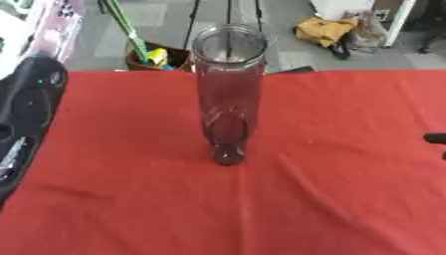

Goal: Arrange flowers into the vase.

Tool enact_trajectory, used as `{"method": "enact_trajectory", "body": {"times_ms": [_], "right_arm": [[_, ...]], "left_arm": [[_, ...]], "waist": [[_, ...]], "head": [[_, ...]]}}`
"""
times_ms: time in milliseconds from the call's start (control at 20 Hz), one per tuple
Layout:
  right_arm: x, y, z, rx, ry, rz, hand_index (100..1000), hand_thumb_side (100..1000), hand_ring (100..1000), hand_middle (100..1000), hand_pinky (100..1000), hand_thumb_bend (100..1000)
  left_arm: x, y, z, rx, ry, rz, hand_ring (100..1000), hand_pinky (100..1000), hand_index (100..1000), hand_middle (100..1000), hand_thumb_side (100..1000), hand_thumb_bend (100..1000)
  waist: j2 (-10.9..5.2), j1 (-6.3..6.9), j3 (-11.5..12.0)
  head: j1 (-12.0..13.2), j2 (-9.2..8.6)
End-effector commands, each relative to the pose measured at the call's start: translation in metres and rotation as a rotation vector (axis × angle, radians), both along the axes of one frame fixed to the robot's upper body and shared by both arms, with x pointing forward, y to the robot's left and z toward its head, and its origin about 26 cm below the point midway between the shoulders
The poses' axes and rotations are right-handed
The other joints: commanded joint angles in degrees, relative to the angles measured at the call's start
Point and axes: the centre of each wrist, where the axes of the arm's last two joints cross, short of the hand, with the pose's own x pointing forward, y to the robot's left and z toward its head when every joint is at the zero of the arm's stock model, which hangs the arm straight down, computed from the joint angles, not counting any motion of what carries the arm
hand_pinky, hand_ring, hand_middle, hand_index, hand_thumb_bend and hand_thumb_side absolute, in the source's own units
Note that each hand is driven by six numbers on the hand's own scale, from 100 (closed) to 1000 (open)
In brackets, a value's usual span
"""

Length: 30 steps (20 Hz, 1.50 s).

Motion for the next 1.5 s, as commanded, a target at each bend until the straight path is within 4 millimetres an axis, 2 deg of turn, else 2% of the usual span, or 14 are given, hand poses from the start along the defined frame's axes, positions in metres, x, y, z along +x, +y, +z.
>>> {"method": "enact_trajectory", "body": {"times_ms": [50,350,500,550,650,750,1150,1400,1500], "right_arm": [[-0.002,0.000,0.009,-0.023,-0.030,0.018,833,1000,993,447,731,100],[-0.002,0.002,0.008,-0.034,-0.020,0.033,834,1000,997,445,732,100],[-0.002,0.003,0.008,-0.039,-0.020,0.040,834,1000,998,445,732,100],[-0.002,0.003,0.008,-0.039,-0.020,0.042,834,1000,999,445,732,100],[-0.002,0.004,0.008,-0.040,-0.023,0.047,834,1000,999,445,733,100],[-0.002,0.005,0.009,-0.042,-0.024,0.052,834,1000,1000,444,733,100],[-0.001,0.008,0.011,-0.047,-0.030,0.070,835,1000,1000,443,733,100],[-0.001,0.007,0.011,-0.045,-0.024,0.073,836,1000,1000,442,734,100],[-0.001,0.007,0.010,-0.044,-0.023,0.071,836,1000,1000,442,735,100]], "left_arm": [[-0.016,-0.004,0.017,-0.024,-0.079,-0.027,100,100,100,100,693,165],[-0.025,-0.007,0.026,-0.049,-0.131,-0.024,100,100,100,100,683,173],[-0.030,-0.010,0.030,-0.064,-0.146,-0.037,100,100,100,100,653,205],[-0.031,-0.011,0.031,-0.069,-0.149,-0.044,100,100,100,100,555,296],[-0.035,-0.015,0.034,-0.081,-0.160,-0.068,100,100,100,100,544,402],[-0.038,-0.019,0.035,-0.091,-0.169,-0.088,100,100,100,100,546,435],[-0.048,-0.028,0.037,-0.050,-0.230,-0.155,100,100,100,100,534,443],[-0.040,-0.027,0.031,0.002,-0.217,-0.120,100,100,100,100,534,429],[-0.037,-0.026,0.028,0.018,-0.207,-0.100,100,100,100,100,533,425]], "waist": [[-1.04,-0.05,-0.2],[-0.82,-0.08,-0.3],[-0.69,-0.02,-0.6],[-0.64,0.01,-0.7],[-0.49,0.11,-1.2],[-0.29,0.20,-1.6],[0.71,0.46,-3.0],[1.03,0.63,-3.1],[1.10,0.69,-3.1]], "head": [[0.4,-0.65],[0.4,-0.50],[0.6,-0.81],[0.8,-0.92],[1.0,-1.26],[1.2,-1.82],[2.1,-3.73],[1.8,-3.91],[1.3,-4.80]]}}
